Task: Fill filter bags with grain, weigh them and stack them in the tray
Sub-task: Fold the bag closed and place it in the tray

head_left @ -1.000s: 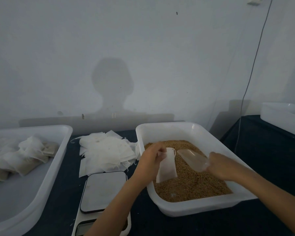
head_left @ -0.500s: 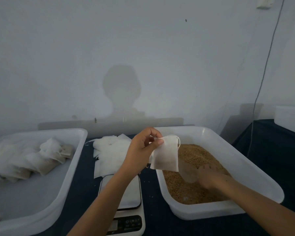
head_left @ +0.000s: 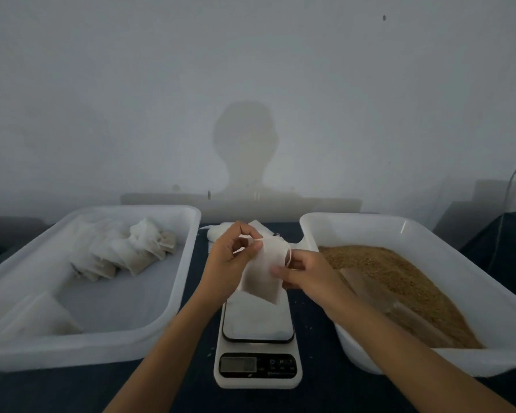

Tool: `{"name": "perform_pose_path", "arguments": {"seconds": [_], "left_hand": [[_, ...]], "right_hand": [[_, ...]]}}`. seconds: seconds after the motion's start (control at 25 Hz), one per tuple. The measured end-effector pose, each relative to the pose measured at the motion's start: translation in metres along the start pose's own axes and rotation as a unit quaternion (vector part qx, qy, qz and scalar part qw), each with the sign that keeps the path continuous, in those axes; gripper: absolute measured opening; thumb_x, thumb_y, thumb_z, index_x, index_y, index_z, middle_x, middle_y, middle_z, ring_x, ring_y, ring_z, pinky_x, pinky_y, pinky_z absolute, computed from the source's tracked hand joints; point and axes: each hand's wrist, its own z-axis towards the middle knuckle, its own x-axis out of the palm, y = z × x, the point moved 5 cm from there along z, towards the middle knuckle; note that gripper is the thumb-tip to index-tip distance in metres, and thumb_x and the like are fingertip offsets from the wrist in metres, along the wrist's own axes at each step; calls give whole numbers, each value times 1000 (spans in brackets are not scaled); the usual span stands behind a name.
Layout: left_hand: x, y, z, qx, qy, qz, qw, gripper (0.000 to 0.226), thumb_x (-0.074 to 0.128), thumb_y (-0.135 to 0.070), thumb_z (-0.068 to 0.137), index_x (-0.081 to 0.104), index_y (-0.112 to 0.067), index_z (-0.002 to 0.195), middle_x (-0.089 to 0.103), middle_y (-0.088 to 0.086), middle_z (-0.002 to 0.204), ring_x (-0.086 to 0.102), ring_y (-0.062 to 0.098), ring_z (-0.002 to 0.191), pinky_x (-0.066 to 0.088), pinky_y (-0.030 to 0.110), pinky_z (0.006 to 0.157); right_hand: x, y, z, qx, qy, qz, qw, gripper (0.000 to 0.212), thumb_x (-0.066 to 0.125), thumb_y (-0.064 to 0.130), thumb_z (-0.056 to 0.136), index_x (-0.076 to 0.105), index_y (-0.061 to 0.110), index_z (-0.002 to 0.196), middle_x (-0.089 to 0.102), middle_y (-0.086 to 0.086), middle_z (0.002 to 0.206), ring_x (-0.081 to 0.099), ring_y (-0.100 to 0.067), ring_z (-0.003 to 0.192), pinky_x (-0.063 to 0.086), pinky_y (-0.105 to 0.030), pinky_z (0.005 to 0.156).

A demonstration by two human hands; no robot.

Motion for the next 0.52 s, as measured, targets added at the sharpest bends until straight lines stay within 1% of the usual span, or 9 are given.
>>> {"name": "perform_pose_path", "arguments": {"seconds": [0.04, 0.08, 0.12, 0.16, 0.28, 0.36, 0.4, 0.44, 0.52], "left_hand": [[-2, 8, -5, -10, -17, -7, 1000, 15, 56, -3, 92, 58, -17, 90, 62, -12, 91, 58, 9, 82, 46, 18, 73], [-3, 16, -10, -19, -32, -10, 999, 15, 55, -4, 92, 58, -18, 92, 61, -13, 93, 57, 7, 80, 46, 17, 72], [-3, 24, -14, -25, -46, -5, 999, 17, 55, -3, 92, 57, -20, 94, 61, -15, 93, 56, 3, 77, 46, 15, 70], [-2, 32, -17, -32, -56, 4, 998, 20, 55, -1, 92, 56, -20, 96, 61, -16, 94, 57, 1, 79, 46, 15, 71], [1, 56, -24, -77, -79, 4, 994, 31, 58, 6, 87, 51, -18, 105, 62, -15, 97, 61, 7, 97, 52, 24, 80], [4, 69, -27, -109, -87, 1, 990, 34, 60, 5, 86, 49, -18, 108, 63, -15, 96, 62, 13, 98, 53, 26, 80], [5, 73, -27, -120, -88, 3, 989, 35, 60, 5, 86, 48, -19, 108, 64, -13, 97, 63, 16, 96, 53, 27, 80], [6, 76, -27, -129, -87, 2, 988, 35, 60, 5, 86, 48, -19, 108, 65, -10, 98, 63, 18, 95, 52, 30, 81], [7, 79, -27, -136, -81, -9, 987, 35, 58, 4, 88, 46, -19, 110, 65, -4, 103, 62, 20, 99, 52, 34, 85]], "right_hand": [[6, -3, 4, -4, -31, -25, 999, 24, 66, 15, 88, 64, -7, 98, 69, -20, 99, 69, -27, 90, 58, -33, 80], [12, -7, 7, -10, -49, -39, 998, 26, 63, 14, 90, 63, -11, 97, 68, -24, 97, 68, -31, 89, 58, -39, 81], [18, -12, 9, -17, -62, -50, 997, 24, 61, 13, 92, 63, -11, 95, 68, -25, 95, 67, -33, 89, 56, -43, 82], [21, -18, 10, -21, -76, -67, 995, 20, 59, 11, 93, 65, -8, 94, 68, -22, 94, 67, -31, 89, 56, -42, 83], [26, -36, 13, -17, -109, -112, 988, 15, 56, 7, 93, 69, 1, 96, 69, -11, 93, 65, -21, 90, 51, -27, 77], [28, -48, 14, -10, -109, -123, 986, 15, 55, 5, 93, 69, 4, 101, 68, -7, 97, 62, -17, 92, 46, -19, 75], [29, -52, 14, -8, -113, -124, 986, 16, 55, 5, 93, 67, 5, 104, 67, -6, 99, 61, -15, 94, 45, -16, 75], [29, -56, 14, -4, -120, -122, 985, 18, 54, 5, 93, 65, 6, 107, 66, -6, 102, 60, -15, 95, 45, -17, 77], [29, -62, 14, 4, -134, -99, 986, 25, 54, 3, 92, 62, 8, 115, 64, -5, 109, 59, -15, 101, 48, -23, 86]]}}
